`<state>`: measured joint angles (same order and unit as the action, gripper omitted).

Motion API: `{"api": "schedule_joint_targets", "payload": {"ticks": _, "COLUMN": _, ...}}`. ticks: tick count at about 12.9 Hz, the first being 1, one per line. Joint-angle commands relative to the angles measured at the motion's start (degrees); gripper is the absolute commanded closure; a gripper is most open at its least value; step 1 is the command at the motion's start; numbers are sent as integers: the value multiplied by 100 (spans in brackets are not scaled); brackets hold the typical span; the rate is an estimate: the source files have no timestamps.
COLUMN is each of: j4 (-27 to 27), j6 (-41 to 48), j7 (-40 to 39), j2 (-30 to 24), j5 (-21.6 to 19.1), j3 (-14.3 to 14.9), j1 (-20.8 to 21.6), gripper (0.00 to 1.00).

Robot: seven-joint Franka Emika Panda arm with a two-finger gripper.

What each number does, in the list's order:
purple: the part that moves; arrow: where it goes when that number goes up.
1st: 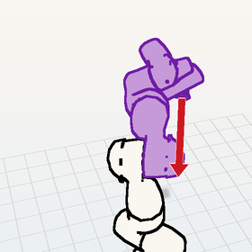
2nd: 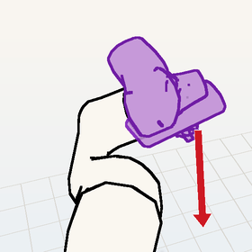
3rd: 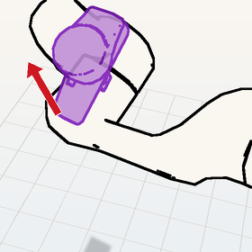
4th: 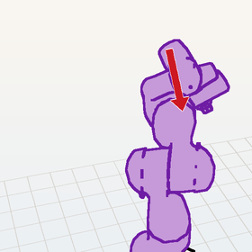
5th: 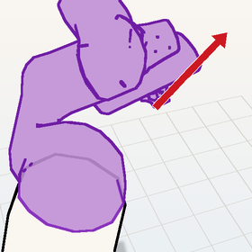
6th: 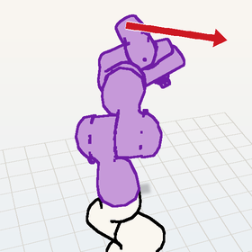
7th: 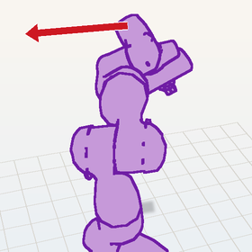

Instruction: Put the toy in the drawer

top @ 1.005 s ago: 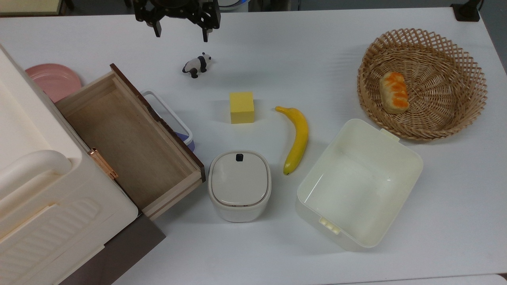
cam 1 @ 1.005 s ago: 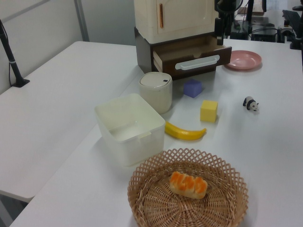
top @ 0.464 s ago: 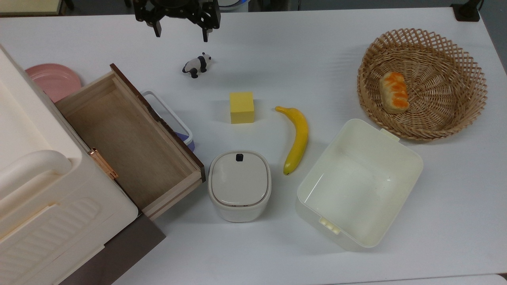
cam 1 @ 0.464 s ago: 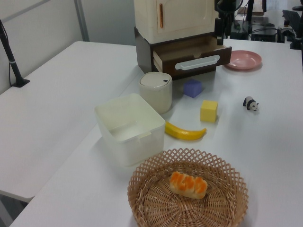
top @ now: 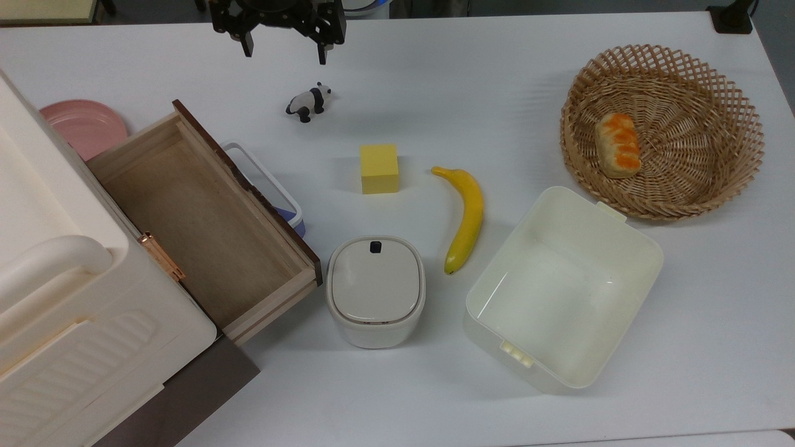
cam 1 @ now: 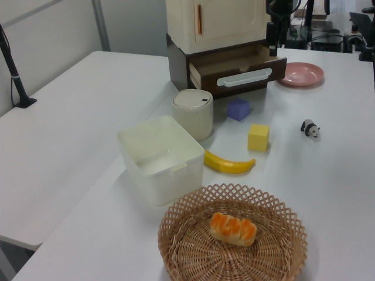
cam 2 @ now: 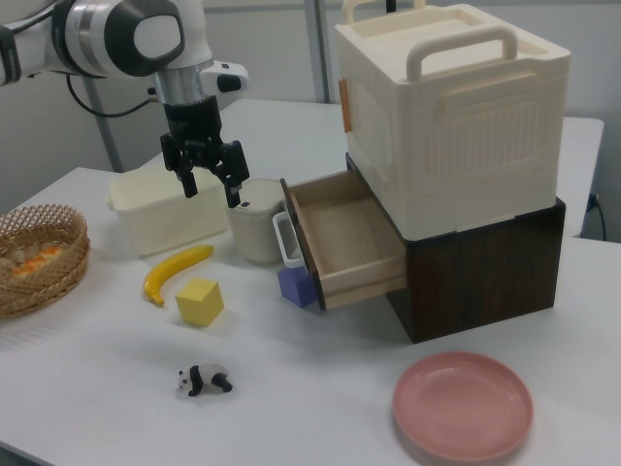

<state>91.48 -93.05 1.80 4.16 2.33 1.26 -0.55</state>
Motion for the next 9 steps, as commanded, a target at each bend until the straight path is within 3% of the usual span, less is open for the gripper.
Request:
{"api": "schedule_joint_targets", "payload": {"ticks": 1, "j4": -34, "j6": 287, "j7": -110, "j2": -21, "j5": -93, "j3": 6, "j1": 47, "gripper": 0}}
{"api": "schedule_joint_targets", "payload": {"ticks": 9, "j4": 2, "j6": 287, "j7": -101, "j2": 23, "j5": -93, "j3": -20, "j1": 257, "gripper": 0}}
